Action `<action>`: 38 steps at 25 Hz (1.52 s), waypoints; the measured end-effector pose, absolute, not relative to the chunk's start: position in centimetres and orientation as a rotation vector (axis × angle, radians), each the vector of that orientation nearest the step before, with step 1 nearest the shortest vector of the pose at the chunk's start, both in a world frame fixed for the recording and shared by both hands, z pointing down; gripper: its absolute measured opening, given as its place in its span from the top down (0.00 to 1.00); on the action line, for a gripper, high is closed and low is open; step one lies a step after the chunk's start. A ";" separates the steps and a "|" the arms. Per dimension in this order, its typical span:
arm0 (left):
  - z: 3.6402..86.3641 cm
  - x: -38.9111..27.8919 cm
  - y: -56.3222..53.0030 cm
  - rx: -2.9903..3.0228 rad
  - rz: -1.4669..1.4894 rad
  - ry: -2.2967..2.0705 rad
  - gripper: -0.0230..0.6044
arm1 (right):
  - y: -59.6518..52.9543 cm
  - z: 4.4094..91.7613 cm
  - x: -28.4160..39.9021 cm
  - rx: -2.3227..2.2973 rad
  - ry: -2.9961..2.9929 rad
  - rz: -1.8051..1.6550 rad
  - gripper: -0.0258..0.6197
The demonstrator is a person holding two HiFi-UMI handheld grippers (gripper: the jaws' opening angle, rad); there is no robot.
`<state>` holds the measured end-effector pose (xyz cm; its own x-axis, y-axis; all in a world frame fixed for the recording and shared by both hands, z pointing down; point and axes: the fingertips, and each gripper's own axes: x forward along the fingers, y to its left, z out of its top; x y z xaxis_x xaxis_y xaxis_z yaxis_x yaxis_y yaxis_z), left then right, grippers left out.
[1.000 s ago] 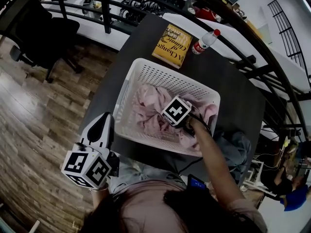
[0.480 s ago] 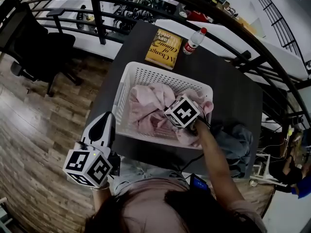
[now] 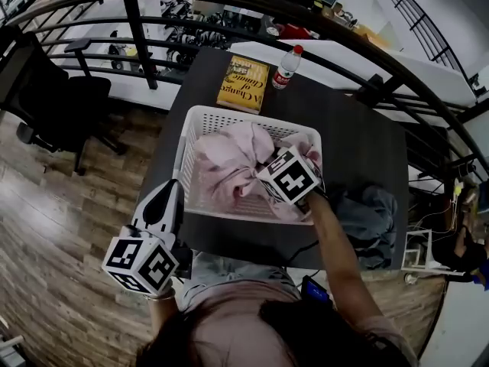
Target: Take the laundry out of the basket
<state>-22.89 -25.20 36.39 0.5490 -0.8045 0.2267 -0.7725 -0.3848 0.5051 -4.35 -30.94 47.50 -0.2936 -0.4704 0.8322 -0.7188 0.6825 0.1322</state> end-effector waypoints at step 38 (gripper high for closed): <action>32.5 -25.5 -21.8 2.424 -0.097 -1.082 0.97 | -27.6 27.0 -2.6 1.493 -1.977 -0.022 0.81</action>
<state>-25.50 -21.79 32.52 0.6849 -0.7174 0.1273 -0.6832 -0.5717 0.4542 -2.60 -27.59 27.03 -0.1387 -0.8649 0.4824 -0.8539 0.3511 0.3841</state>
